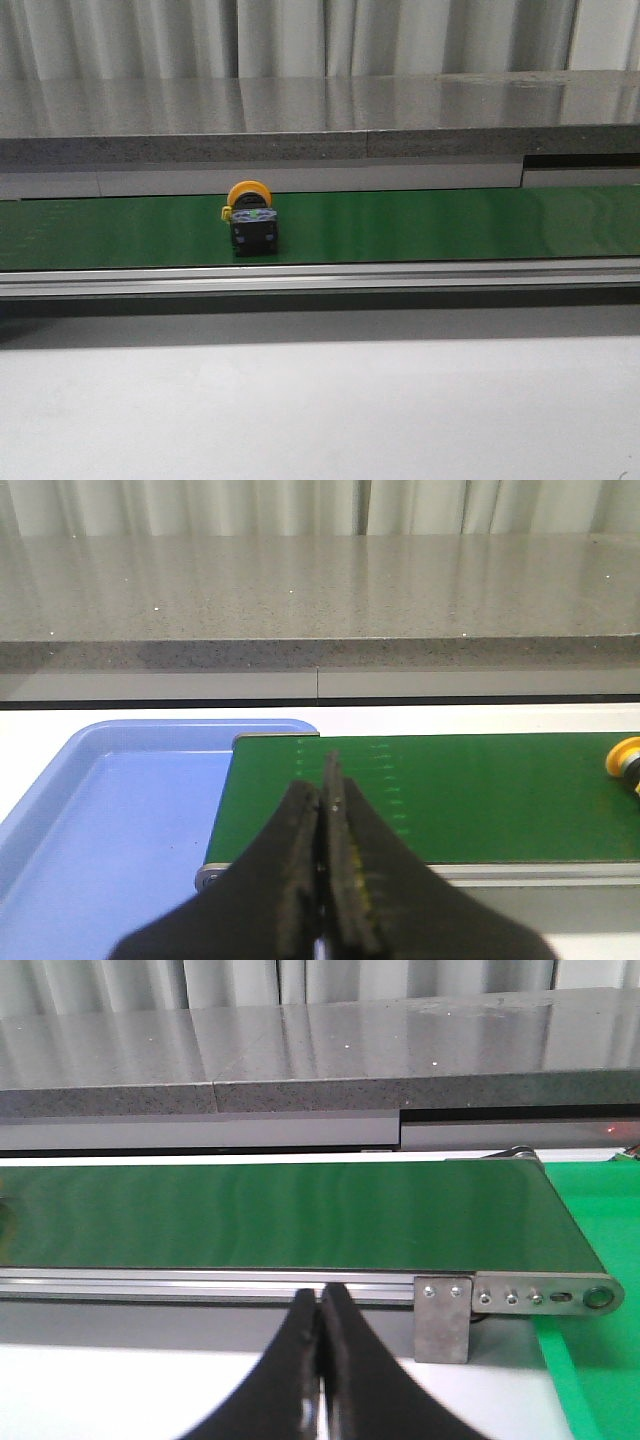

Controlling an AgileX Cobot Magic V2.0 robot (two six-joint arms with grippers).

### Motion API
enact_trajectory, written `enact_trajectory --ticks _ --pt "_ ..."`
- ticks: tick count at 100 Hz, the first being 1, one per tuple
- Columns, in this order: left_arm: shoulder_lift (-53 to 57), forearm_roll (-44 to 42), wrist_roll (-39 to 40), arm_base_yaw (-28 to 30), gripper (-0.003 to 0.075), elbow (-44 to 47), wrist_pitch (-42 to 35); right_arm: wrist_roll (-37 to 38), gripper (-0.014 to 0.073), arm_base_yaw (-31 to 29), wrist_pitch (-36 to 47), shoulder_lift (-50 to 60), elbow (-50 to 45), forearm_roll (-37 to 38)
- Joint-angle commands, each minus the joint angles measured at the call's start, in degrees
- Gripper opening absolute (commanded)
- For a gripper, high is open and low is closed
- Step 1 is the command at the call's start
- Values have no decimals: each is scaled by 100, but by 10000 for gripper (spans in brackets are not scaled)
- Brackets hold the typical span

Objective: Move button from left to right

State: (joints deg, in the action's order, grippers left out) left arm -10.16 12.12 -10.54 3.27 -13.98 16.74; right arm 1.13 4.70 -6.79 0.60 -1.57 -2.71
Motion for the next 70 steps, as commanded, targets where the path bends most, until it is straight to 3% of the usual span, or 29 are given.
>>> enact_trajectory --ticks 1,70 --pt "-58 69 20 -39 -21 -147 -408 -9 -68 -4 514 104 97 74" --pt "-58 69 20 -39 -20 -147 -408 -9 -68 -4 312 -43 573 -229"
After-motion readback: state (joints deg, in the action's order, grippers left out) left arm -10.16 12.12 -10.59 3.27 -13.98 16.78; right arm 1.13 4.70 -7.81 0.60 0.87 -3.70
